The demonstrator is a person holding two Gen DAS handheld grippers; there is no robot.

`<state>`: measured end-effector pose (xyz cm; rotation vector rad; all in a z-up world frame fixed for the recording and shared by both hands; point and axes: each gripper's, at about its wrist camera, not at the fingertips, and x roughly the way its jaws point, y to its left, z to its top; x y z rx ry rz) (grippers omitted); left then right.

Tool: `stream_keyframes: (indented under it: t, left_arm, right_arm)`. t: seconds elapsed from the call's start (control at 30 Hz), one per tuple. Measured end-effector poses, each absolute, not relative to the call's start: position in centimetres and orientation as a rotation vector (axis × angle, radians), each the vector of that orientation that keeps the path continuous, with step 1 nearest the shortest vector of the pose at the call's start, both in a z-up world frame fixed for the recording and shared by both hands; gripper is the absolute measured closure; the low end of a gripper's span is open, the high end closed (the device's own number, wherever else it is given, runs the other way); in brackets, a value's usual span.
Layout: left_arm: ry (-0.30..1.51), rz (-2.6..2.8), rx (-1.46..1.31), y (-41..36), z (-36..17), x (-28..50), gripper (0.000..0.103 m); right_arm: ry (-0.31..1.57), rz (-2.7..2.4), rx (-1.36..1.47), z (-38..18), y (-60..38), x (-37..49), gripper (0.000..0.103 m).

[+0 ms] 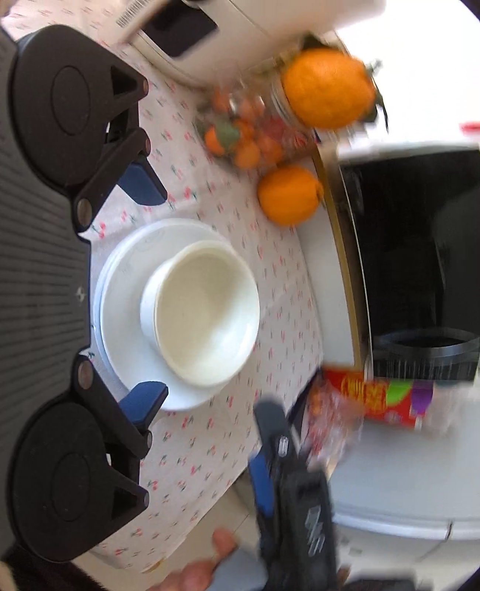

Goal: Organize plates and bowls

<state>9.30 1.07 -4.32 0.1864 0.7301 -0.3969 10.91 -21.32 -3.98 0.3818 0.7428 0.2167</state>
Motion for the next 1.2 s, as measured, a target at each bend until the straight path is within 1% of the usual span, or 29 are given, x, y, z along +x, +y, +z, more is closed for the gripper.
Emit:
stream_keyframes:
  t: [0.27, 0.4, 0.57, 0.73, 0.87, 1.2]
  left_arm:
    - [0.893, -0.165, 0.026, 2.2, -3.5, 7.9, 0.000]
    - [0.888, -0.100, -0.044, 2.6, -3.8, 6.5, 0.000]
    - [0.897, -0.037, 0.010, 2.1, -4.8, 5.7, 0.000]
    - [0.906, 0.006, 0.035, 1.9, -5.6, 5.4, 0.000]
    - [0.909, 0.020, 0.052, 1.6, -5.9, 5.5, 0.000]
    - [0.954, 0.010, 0.046, 1.2, -6.9, 6.3, 0.000]
  right_arm:
    - [0.766, 0.132, 0.212, -1.8, -19.8, 6.9, 0.000]
    - [0.777, 0.105, 0.177, -2.3, -19.0, 5.1, 0.000]
    - [0.770, 0.059, 0.152, -4.0, -18.2, 4.4, 0.000]
    - [0.807, 0.061, 0.145, -5.7, -17.9, 4.4, 0.000]
    - [0.812, 0.071, 0.105, -6.2, -17.4, 4.6, 0.000]
    - [0.873, 0.085, 0.118, -7.3, -17.6, 6.0, 0.000]
